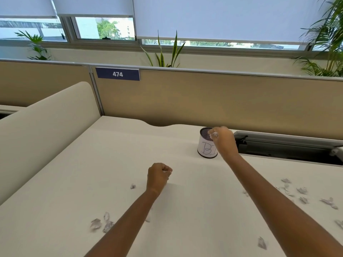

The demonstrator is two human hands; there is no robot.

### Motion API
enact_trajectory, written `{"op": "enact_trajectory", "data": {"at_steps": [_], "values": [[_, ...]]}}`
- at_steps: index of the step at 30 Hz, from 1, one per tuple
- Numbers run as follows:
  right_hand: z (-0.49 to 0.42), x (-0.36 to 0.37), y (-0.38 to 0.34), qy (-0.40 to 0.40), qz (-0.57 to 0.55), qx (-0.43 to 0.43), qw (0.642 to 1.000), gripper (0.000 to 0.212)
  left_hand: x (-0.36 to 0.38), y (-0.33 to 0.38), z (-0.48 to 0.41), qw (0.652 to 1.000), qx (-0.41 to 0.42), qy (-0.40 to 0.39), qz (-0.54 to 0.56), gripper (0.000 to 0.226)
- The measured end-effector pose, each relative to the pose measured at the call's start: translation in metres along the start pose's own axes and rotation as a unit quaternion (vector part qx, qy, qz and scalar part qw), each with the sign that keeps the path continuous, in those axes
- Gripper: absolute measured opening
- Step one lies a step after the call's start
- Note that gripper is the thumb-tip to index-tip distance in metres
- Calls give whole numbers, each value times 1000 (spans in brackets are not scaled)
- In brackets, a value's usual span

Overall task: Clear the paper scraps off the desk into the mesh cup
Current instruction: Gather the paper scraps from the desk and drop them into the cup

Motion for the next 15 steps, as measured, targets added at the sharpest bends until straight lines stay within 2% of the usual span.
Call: {"op": "enact_trajectory", "data": {"at_steps": [3, 9, 11, 15], "values": [[-29, -2, -1, 10, 0, -7, 1000, 23, 15, 24, -16, 998, -6, -20, 61, 16], [-52, 22, 27, -83, 4, 31, 996, 29, 39, 71, -43, 991, -14, -27, 127, 18], [-47, 16, 31, -44, -11, 17, 999, 29, 45, 86, -52, 991, -14, -21, 133, 18], [-7, -11, 41, 124, -116, -2, 985, 30, 54, 112, -68, 991, -12, 0, 133, 19]]}}
Point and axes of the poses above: each hand's wrist, its own z-axis away from the middle knuckle, its own x-axis out of the palm, y = z × x, the point moved 9 cm from there along -z, towards the middle knuckle, and after that the axes turned 9 degrees about -z, right-handed, at the moved point
